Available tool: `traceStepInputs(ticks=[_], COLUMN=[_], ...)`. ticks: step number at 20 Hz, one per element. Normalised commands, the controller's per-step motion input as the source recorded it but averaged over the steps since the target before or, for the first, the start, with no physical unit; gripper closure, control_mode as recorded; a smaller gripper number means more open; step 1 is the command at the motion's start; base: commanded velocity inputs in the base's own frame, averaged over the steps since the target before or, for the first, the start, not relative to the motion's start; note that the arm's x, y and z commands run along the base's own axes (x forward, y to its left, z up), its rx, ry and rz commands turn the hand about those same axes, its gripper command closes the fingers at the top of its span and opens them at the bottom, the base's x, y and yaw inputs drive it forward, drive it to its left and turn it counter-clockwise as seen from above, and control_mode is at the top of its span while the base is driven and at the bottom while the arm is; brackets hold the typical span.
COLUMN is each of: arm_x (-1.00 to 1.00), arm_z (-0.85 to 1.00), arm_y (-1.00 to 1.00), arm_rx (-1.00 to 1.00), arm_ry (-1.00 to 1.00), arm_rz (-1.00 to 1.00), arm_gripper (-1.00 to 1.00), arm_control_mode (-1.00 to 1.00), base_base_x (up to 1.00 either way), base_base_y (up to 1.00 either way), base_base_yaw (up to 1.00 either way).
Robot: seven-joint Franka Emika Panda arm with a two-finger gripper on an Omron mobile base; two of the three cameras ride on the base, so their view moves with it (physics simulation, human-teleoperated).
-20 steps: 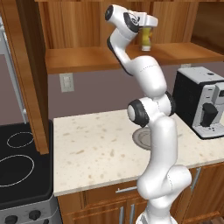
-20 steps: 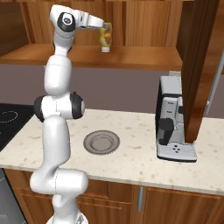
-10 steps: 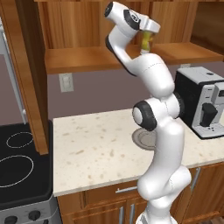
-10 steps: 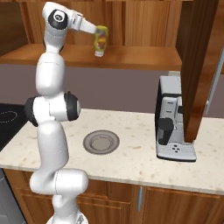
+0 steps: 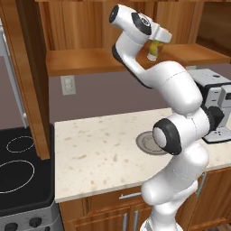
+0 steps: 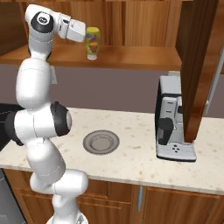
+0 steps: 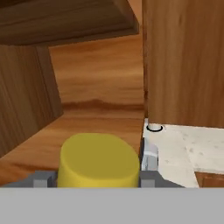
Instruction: Move the hot dog bun to the plate on the dining table and place the condiment next to that plate. Then navigate to the fridge and take the sausage and place it on the plate as well.
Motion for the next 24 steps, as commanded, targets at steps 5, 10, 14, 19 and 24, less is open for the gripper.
traceStepInputs(ticks=[5, 10, 14, 19, 24], arm_x=[-1.00, -1.00, -1.00, -1.00, -0.98], arm_z=[0.00, 0.00, 0.04, 0.13, -0.02], arm_y=[0.08, 0.17, 0.37, 0.39, 0.27], arm_rx=[0.00, -0.01, -0.05, -0.08, -0.06], arm_ry=[-0.14, 0.00, 0.03, 0.08, 0.11], arm_rz=[0.01, 0.11, 0.22, 0.29, 0.35], arm_gripper=[1.00, 1.00, 1.00, 1.00, 1.00], arm_control_mode=[-1.00, -1.00, -1.00, -1.00, -1.00], base_base_x=[0.00, 0.00, 0.00, 0.00, 0.00], base_base_y=[0.00, 0.00, 0.00, 0.00, 0.00], base_base_yaw=[0.00, 0.00, 0.00, 0.00, 0.00])
